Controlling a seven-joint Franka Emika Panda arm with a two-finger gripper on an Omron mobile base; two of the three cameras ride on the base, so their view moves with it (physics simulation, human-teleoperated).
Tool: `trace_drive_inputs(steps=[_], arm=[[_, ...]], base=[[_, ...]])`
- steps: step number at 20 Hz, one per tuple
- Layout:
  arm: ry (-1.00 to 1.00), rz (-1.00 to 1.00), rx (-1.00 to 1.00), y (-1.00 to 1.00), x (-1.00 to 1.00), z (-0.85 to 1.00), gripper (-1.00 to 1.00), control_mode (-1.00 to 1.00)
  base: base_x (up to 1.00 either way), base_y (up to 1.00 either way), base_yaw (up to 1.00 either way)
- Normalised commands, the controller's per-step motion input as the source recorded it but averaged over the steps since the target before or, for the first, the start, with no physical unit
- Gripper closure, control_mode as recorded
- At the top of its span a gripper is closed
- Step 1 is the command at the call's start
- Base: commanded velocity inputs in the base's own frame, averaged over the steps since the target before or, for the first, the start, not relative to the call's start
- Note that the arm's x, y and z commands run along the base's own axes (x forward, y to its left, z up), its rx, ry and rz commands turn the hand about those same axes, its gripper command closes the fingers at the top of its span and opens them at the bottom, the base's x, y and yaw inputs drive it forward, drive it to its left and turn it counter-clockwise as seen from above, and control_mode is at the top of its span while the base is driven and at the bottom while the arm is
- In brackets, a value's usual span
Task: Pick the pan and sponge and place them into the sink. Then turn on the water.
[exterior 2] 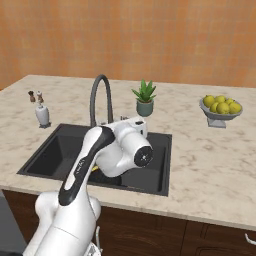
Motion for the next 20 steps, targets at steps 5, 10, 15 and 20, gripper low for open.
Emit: trace_drive_inputs(steps=[5, 10, 15, 20], arm=[[-0.01, 0.00, 0.00, 0.00, 0.58, -0.20, -1.00, -1.00], [0.00, 0.01, 0.00, 0.00, 0.56, -0.21, -1.00, -1.00], [0.00, 0.03, 0.00, 0.05, 0.40, -0.33, -1.00, -1.00], [0.00, 0.02, 0.00, 0.08, 0.29, -0.26, -1.00, -1.00]], base=[[0.00, 0.00, 0.00], [0.00, 0.00, 0.00], [0.00, 0.00, 0.00], [0.00, 0.00, 0.00]])
